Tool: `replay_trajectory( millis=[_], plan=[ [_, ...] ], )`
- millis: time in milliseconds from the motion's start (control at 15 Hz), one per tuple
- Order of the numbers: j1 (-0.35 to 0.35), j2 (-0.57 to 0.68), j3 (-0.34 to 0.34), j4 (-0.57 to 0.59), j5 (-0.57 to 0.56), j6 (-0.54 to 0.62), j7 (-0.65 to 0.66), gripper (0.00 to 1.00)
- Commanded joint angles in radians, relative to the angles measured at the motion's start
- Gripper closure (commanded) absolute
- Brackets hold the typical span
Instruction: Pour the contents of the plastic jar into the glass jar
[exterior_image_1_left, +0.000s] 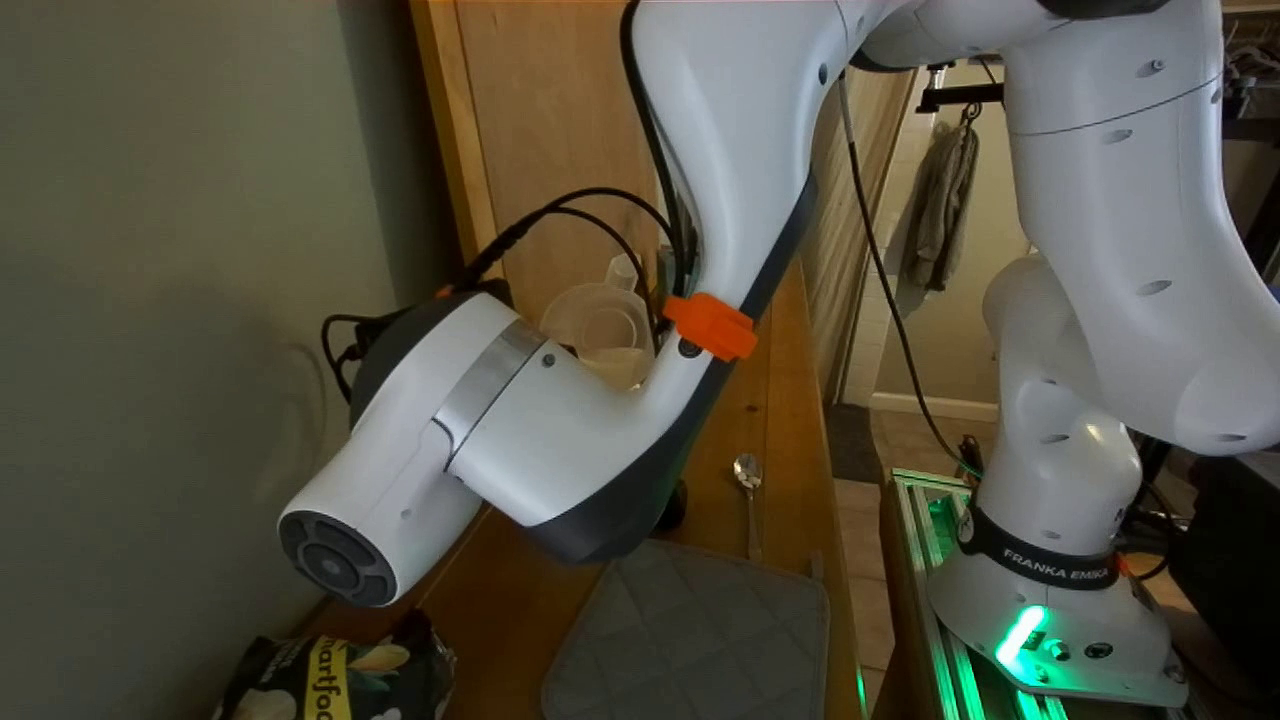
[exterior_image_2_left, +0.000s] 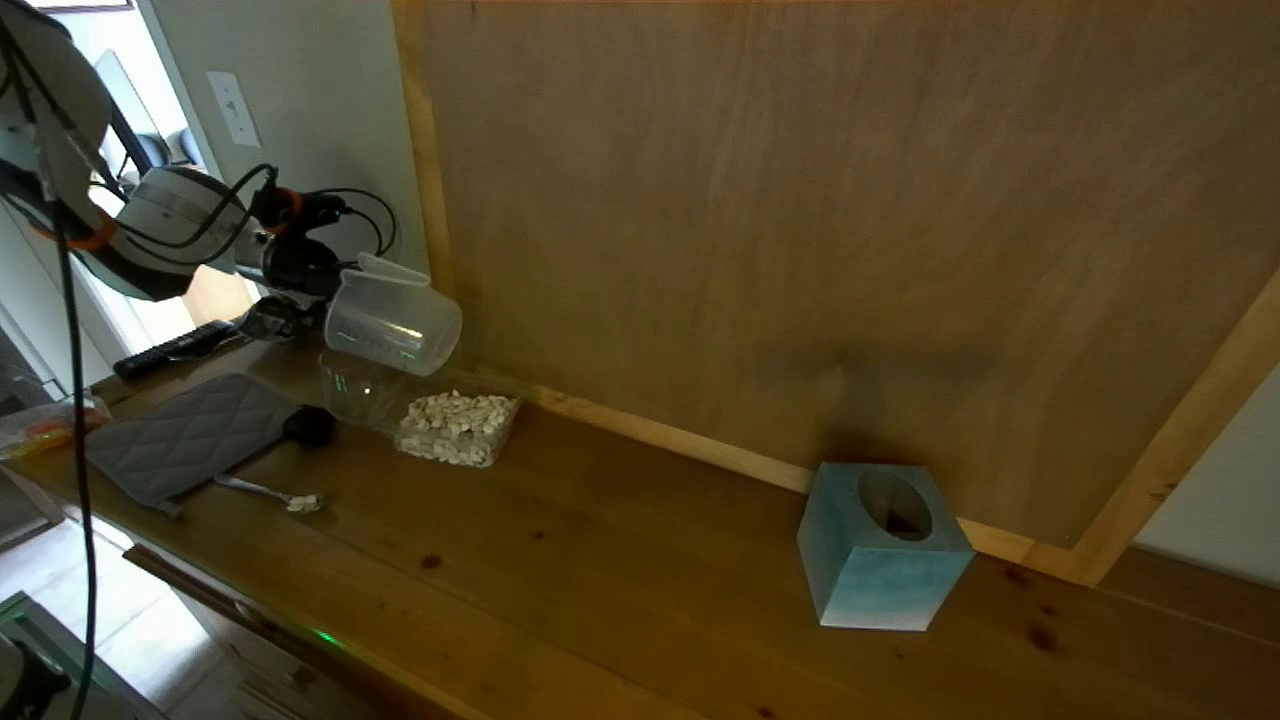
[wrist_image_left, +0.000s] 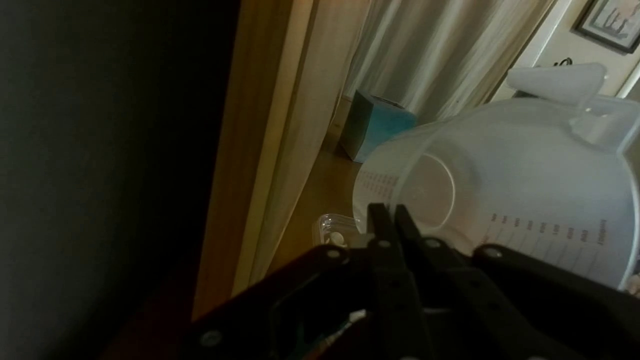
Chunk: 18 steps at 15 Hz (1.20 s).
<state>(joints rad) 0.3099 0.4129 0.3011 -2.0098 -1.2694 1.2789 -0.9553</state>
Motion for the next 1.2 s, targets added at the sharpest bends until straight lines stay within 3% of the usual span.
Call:
replay_trajectory(
  millis=[0,800,1133],
  plan=[
    [0.006,0.009,0.003,0.016,-0.003,-0.034,-0.033,0.99],
    [0.005,0.026,0.016,0.044,0.063,-0.026,-0.023,0.99],
    [-0.023,-0.070,0.021,-0.043,0.100,0.009,-0.029,0.99]
  ],
)
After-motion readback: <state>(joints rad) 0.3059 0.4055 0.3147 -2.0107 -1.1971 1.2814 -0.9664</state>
